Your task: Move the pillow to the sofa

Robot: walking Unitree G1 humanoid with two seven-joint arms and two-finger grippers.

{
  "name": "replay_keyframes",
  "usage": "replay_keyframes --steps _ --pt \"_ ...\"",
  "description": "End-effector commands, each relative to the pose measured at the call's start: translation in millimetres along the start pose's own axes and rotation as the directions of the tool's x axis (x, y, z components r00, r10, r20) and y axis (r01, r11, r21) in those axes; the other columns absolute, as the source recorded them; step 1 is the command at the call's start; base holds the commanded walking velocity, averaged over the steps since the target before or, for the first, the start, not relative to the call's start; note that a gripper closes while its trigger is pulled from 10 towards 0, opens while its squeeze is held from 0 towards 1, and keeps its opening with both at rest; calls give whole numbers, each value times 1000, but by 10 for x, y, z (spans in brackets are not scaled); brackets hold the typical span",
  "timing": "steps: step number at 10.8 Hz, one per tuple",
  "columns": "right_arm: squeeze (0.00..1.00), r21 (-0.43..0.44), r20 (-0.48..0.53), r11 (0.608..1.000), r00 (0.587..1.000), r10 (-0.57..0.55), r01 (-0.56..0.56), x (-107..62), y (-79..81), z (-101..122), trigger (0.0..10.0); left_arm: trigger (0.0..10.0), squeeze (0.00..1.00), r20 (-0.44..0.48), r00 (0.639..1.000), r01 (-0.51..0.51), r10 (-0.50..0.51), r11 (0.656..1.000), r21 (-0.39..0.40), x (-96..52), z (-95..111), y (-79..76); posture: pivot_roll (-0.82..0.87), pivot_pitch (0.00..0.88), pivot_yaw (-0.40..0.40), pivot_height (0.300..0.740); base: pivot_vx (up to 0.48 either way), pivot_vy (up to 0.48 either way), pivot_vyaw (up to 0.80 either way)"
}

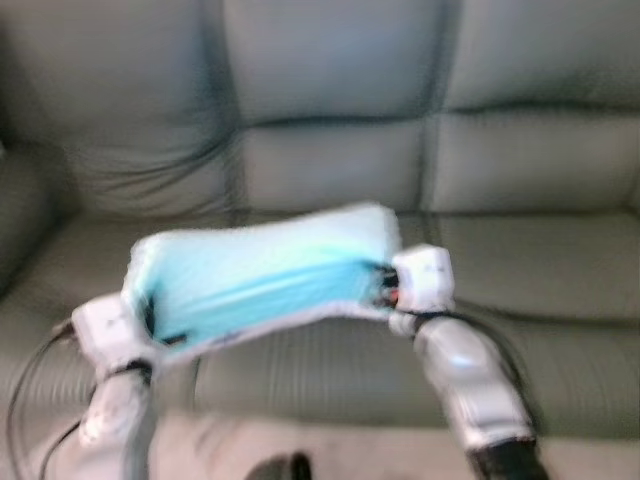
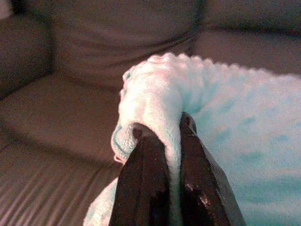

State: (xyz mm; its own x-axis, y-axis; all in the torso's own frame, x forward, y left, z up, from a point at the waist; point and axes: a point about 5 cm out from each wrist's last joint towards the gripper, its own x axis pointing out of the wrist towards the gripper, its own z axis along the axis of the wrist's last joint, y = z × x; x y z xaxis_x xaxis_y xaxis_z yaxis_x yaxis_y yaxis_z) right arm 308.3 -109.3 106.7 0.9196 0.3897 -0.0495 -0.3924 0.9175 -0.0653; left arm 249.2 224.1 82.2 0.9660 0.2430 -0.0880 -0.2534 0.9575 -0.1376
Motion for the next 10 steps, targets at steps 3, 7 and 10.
replay_keyframes --steps 3,7,10 --pt "0 -7 7 1000 1000 -28 28 -42 -84 13 10000 10000 0 -1 998 -68 68 998 17 -23 -2 95 -169 193 98 740 0 0 0" --pt "0 48 -17 997 998 -65 66 -42 -120 -34 10000 10000 0 -84 996 7 -6 1000 12 22 -122 79 -170 200 106 740 0 0 0" --pt "0 35 -106 981 977 -186 190 -99 -280 -183 10000 10000 0 -178 970 155 -167 985 -77 165 -386 -233 -185 209 117 740 0 0 0"
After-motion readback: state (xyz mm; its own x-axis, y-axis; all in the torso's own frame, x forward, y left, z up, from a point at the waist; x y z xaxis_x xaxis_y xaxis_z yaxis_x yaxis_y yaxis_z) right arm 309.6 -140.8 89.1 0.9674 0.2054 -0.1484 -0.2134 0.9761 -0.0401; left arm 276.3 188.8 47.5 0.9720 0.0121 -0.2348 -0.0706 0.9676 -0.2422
